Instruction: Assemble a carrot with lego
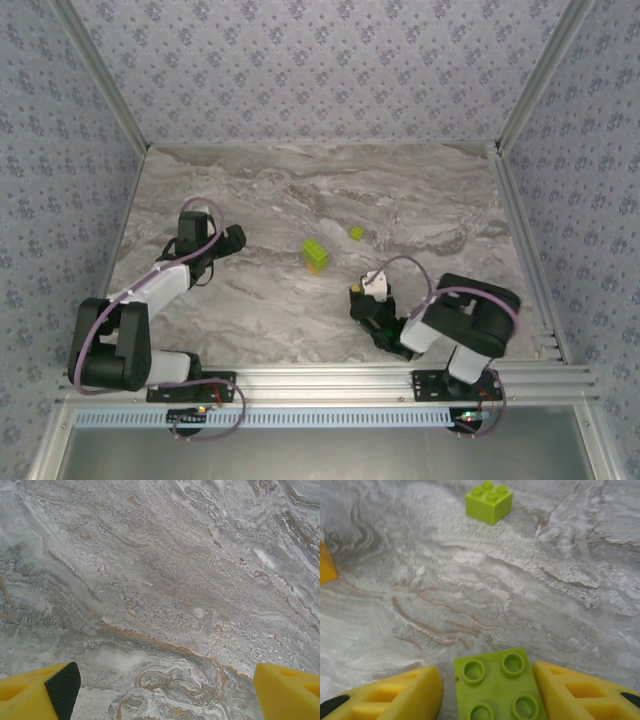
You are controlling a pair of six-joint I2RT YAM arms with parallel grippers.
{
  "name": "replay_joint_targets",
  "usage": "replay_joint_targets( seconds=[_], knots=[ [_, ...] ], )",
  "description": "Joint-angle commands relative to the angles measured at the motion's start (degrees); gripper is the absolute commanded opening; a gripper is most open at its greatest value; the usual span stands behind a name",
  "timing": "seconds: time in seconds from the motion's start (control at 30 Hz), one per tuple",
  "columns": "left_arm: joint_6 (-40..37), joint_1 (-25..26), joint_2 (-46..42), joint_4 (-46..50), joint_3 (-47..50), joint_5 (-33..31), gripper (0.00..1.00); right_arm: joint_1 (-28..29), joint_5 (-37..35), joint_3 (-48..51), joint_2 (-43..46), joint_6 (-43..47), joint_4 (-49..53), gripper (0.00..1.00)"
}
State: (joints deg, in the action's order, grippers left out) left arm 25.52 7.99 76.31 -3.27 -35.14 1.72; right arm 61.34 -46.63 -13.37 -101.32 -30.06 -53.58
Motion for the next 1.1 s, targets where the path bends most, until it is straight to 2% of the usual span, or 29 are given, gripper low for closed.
replay_joint_targets(
  seconds=[0.0,0.2,0.43,0.53,0.63,0.73,0.77,0.8,0.87,0.9,0.97,1.07],
  knots=[
    [-0.2,-0.1,0.6,-0.9,-1.2,0.0,0.91,3.0,9.4,1.4,-15.8,-3.5,8.2,0.55],
    [-0.4,-0.1,1.6,-0.8,-1.6,0.0,0.91,6.6,7.8,0.3,-22.7,-9.1,6.0,0.49],
    [-0.6,-0.1,1.6,-0.8,-1.7,-0.2,0.91,7.1,7.0,3.1,-21.3,-11.0,6.6,0.33],
    [-0.6,-0.1,1.8,-0.8,-1.8,-0.3,0.91,7.8,5.9,4.1,-17.6,-13.1,11.0,0.28],
    [-0.6,0.1,2.0,-0.8,-1.9,-0.3,0.91,9.3,3.7,4.1,-6.8,-15.0,23.9,0.27],
    [-0.7,0.3,2.2,-0.8,-2.0,-0.3,0.91,10.6,1.8,2.7,9.0,-17.3,40.3,0.28],
    [-0.8,0.3,2.1,-0.7,-2.0,-0.3,0.91,10.1,3.1,5.2,12.9,-16.7,36.1,0.27],
    [-0.8,0.4,2.0,-0.8,-2.0,-0.3,0.91,10.1,3.5,5.7,16.6,-16.1,37.8,0.27],
    [-0.8,0.5,2.0,-0.8,-1.9,-0.4,0.91,11.0,1.1,0.6,25.7,-16.4,53.3,0.26],
    [-0.9,0.5,1.8,-0.8,-2.0,-0.4,0.91,11.2,0.8,-1.0,29.5,-15.3,57.5,0.27],
    [-1.1,0.8,1.7,-1.1,-1.9,-0.2,0.90,9.4,5.0,-0.5,38.3,-10.3,57.1,0.27],
    [-1.4,1.5,1.6,-1.0,-2.2,-0.4,0.90,5.8,8.6,-5.1,51.6,-6.5,68.2,0.27]
  ],
)
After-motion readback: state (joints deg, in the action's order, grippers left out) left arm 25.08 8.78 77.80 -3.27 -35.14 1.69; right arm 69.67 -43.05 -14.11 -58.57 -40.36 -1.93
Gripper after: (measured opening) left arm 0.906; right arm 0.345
